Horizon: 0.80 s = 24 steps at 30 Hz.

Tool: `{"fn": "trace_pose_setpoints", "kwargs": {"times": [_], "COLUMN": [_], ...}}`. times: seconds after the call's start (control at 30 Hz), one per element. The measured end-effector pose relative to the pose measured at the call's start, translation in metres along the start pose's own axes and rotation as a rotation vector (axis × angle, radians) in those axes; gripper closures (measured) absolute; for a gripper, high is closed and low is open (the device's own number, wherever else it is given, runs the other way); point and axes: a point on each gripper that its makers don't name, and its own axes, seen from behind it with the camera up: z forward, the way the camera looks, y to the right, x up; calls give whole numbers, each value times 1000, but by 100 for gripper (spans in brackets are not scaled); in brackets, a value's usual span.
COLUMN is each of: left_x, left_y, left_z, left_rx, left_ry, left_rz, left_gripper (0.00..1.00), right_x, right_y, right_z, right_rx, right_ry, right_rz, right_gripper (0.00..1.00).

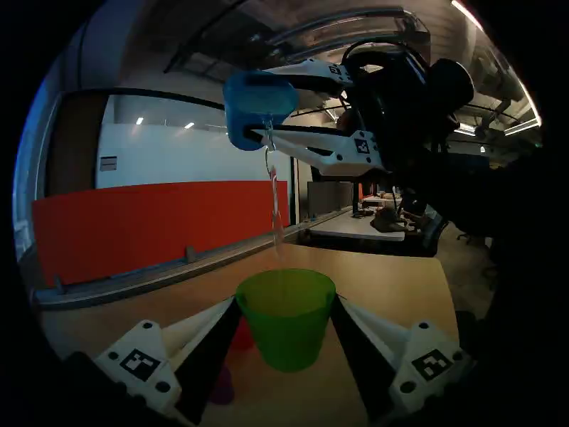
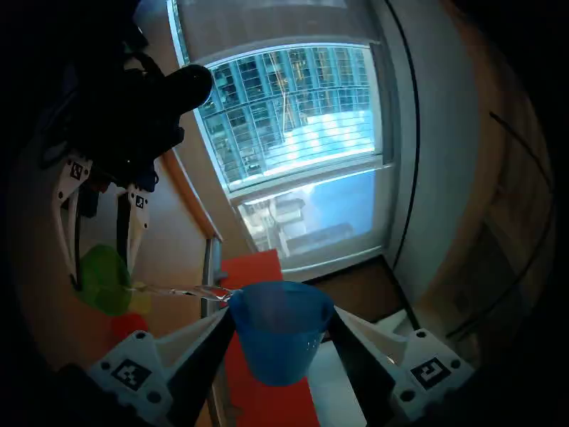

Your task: Pour water

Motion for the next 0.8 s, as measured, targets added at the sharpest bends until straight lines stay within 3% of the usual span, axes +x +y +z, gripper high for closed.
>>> {"fn": "trace_pose_setpoints", "kwargs": {"times": [0.8], "left_x": [1], "left_y": [-1], "left_z": [1], "left_rx": [1], "left_ry": [1], "left_rz": [1], "left_gripper": [13], "right_x": [5], "right_y": [5], "right_z": [3], "right_rx": [-14], "right_ry": [-2], "right_rz": [-92], "right_gripper": [9]}}
